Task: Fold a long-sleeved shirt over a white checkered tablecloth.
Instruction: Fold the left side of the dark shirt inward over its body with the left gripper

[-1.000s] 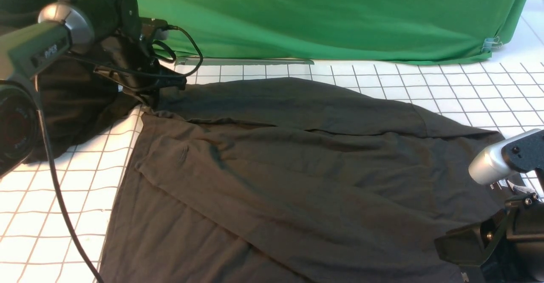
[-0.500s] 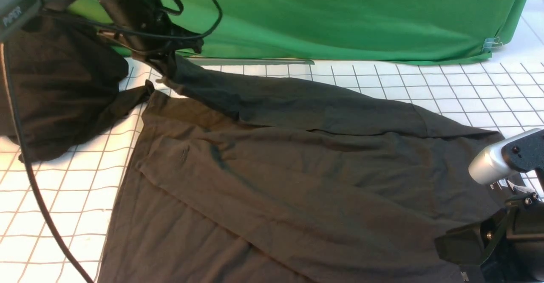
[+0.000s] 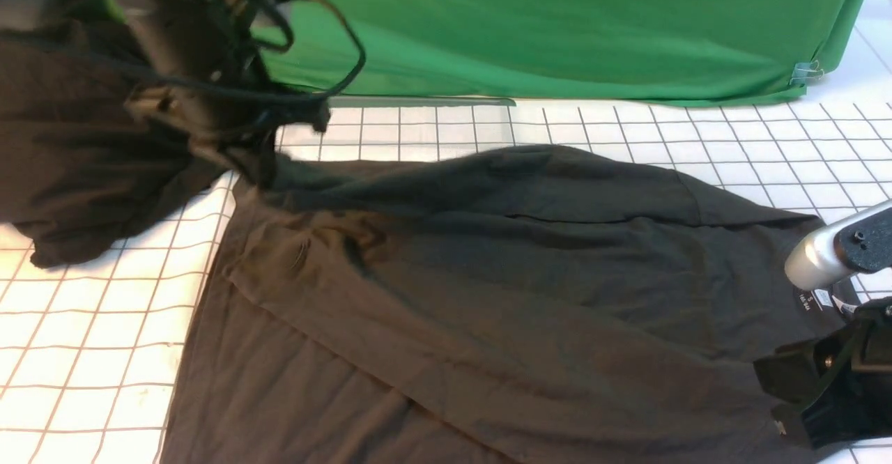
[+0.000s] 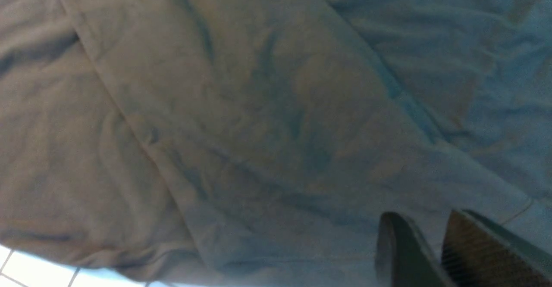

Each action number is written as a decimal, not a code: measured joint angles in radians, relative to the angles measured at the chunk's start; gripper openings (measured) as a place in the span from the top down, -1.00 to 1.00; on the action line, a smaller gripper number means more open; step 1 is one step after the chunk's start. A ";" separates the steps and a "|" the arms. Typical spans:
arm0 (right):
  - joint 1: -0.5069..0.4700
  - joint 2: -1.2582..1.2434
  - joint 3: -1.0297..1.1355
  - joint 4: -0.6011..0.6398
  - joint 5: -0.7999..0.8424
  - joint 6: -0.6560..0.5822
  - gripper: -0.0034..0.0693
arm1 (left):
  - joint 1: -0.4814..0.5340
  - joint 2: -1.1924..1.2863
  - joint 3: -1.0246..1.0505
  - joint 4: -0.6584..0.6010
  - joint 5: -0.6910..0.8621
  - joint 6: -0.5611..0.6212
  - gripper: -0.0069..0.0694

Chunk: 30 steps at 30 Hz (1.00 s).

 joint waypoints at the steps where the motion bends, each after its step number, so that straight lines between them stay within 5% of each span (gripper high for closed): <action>1: 0.000 0.000 0.000 -0.003 -0.005 0.001 0.50 | -0.004 -0.027 0.045 0.000 0.001 -0.007 0.79; 6: 0.000 0.000 0.000 -0.008 -0.017 0.002 0.48 | -0.036 -0.147 0.205 0.000 0.005 -0.044 0.79; 17: 0.000 0.000 0.000 -0.010 -0.014 -0.002 0.46 | -0.043 -0.365 0.222 -0.038 0.005 -0.130 0.79; 30: 0.000 0.000 0.000 -0.003 -0.019 -0.003 0.42 | -0.044 -0.352 0.425 -0.009 -0.015 -0.134 0.78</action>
